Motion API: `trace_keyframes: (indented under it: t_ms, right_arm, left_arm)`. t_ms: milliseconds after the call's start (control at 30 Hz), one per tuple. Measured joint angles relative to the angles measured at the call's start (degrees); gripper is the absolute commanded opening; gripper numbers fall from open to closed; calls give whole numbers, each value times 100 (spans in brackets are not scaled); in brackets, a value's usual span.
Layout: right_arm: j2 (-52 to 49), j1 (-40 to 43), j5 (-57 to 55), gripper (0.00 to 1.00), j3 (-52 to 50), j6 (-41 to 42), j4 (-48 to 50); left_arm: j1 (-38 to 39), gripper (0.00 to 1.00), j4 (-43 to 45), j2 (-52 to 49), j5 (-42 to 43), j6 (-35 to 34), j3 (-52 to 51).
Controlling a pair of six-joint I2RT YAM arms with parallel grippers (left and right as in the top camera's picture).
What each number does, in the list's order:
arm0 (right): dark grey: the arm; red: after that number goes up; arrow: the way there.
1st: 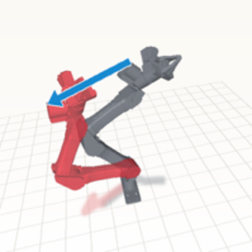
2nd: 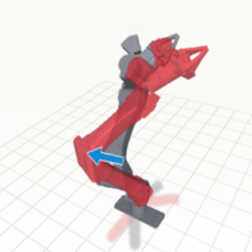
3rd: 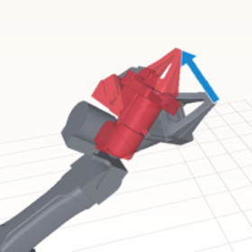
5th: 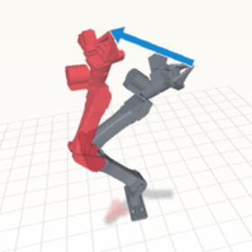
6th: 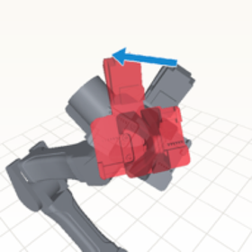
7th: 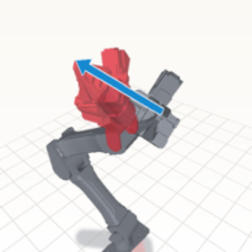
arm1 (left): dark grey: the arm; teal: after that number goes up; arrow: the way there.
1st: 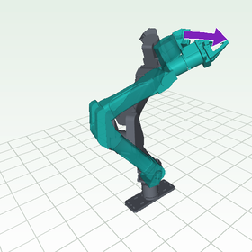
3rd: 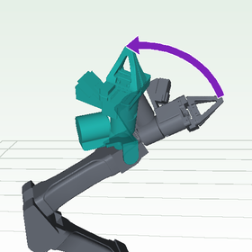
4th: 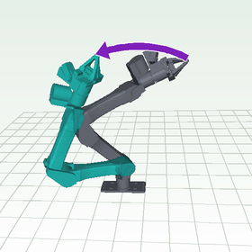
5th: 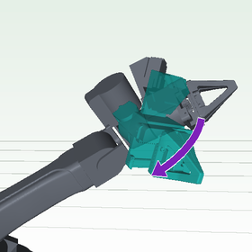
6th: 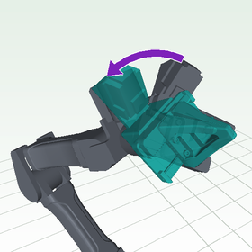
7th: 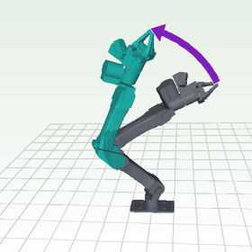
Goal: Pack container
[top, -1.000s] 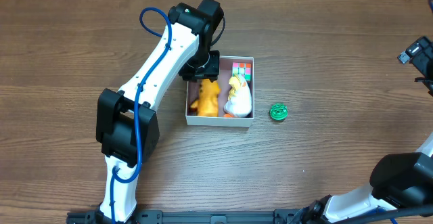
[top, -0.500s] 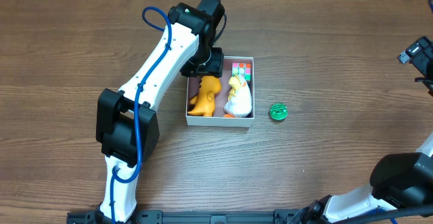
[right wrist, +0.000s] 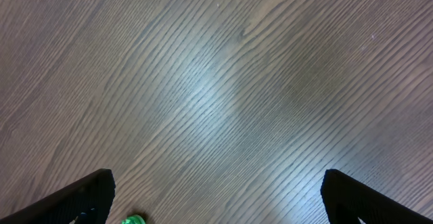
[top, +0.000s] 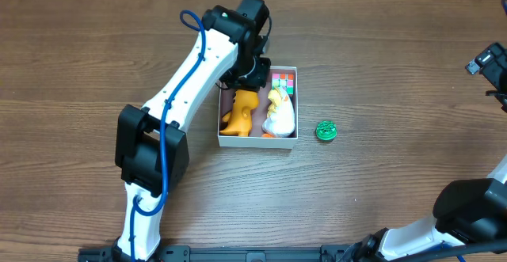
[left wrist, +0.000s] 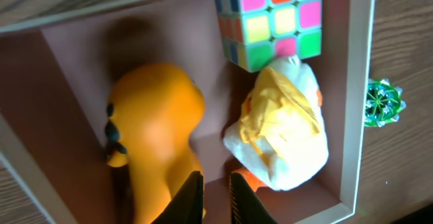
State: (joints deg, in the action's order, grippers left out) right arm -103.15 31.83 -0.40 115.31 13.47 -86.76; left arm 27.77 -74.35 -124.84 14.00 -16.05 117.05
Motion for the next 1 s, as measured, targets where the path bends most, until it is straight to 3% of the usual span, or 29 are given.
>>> trace_keyframes:
  t_ms: [400, 1000]
  right_arm:
    - [0, 0, -2, 100, 0, 0, -2]
    - [0, 0, -2, 100, 0, -2, 2]
  left_arm:
    - [334, 6, -280, -136, -2, -7, 0]
    - [334, 12, -531, -850, -118, -28, -15]
